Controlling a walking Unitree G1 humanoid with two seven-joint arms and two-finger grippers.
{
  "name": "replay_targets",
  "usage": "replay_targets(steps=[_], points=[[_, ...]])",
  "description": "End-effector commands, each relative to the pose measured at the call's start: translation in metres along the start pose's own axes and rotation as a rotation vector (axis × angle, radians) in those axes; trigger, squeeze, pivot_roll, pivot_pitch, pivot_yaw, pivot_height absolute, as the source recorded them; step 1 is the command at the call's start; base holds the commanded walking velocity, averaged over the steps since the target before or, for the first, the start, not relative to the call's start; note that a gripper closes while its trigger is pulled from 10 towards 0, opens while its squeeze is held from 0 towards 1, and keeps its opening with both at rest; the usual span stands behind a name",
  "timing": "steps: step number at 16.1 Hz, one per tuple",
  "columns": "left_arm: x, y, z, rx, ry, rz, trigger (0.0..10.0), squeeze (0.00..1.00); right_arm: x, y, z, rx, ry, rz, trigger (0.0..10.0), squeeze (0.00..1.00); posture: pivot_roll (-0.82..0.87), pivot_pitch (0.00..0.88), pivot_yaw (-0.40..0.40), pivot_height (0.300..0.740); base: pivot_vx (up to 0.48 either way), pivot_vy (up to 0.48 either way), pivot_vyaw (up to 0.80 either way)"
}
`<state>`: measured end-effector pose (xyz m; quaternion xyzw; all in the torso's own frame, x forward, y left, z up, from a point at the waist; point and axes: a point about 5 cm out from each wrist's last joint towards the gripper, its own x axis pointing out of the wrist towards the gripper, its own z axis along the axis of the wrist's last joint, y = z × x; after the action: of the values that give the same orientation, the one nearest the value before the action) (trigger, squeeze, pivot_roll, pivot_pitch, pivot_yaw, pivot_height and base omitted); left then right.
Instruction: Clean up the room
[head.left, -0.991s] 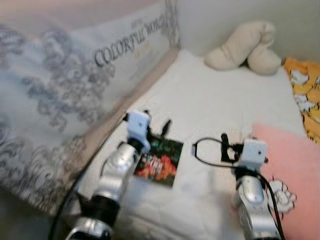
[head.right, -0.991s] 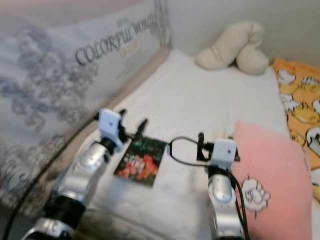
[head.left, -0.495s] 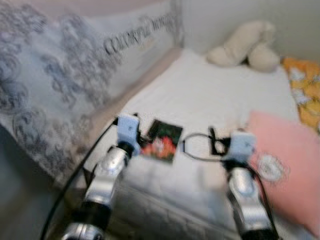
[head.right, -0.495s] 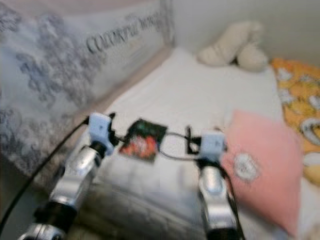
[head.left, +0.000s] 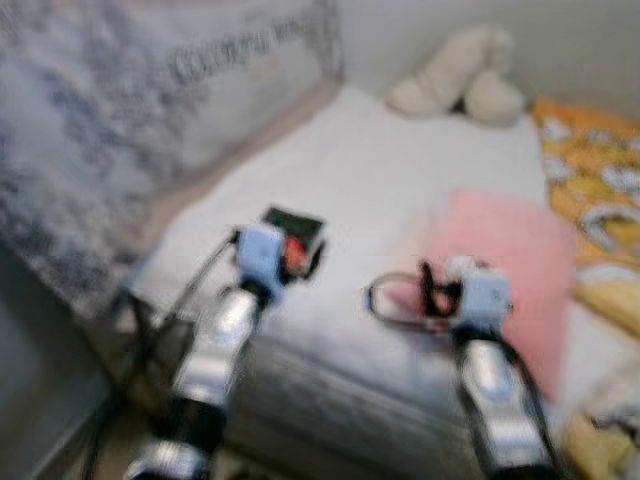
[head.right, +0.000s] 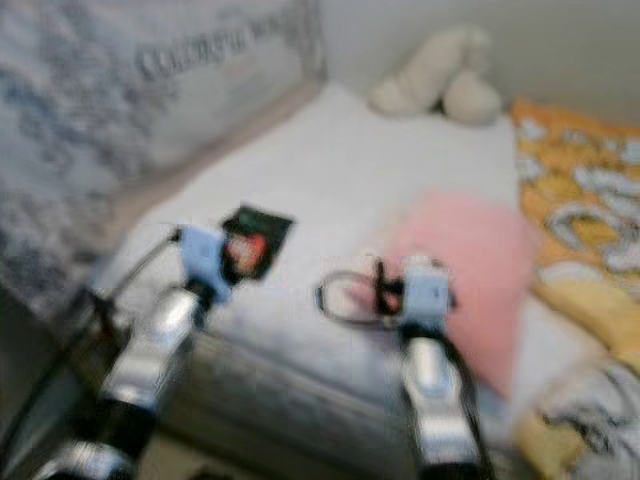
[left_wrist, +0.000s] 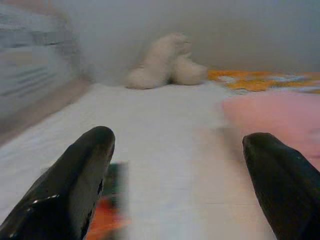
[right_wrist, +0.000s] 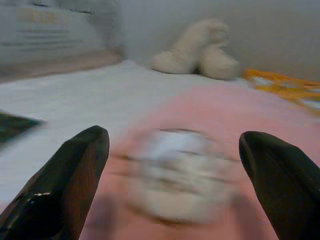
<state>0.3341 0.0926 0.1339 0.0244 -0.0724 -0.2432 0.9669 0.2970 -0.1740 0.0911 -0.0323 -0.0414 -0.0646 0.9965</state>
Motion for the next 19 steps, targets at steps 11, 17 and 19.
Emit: replay_targets(steps=[11,17,19], points=[[0.0006,0.0114,0.0066,0.026,-0.020,0.017,10.0,0.00,0.0005,0.0020,0.0125,-0.007,-0.059,-0.001,10.0,0.00,0.12,0.000,-0.017,0.671,0.097,-0.144,-0.24],[0.0010,0.0148,0.0038,0.071,0.009,0.045,10.0,0.00,0.0001,0.0025,0.0086,0.028,-0.023,-0.001,10.0,0.00,0.12,0.000,-0.015,0.740,0.000,0.000,0.00],[0.0008,0.0152,0.0044,0.074,0.006,0.044,10.0,0.00,-0.0014,0.0008,0.0067,0.035,-0.014,-0.007,10.0,0.00,0.12,0.000,-0.015,0.740,0.000,0.000,0.00]])
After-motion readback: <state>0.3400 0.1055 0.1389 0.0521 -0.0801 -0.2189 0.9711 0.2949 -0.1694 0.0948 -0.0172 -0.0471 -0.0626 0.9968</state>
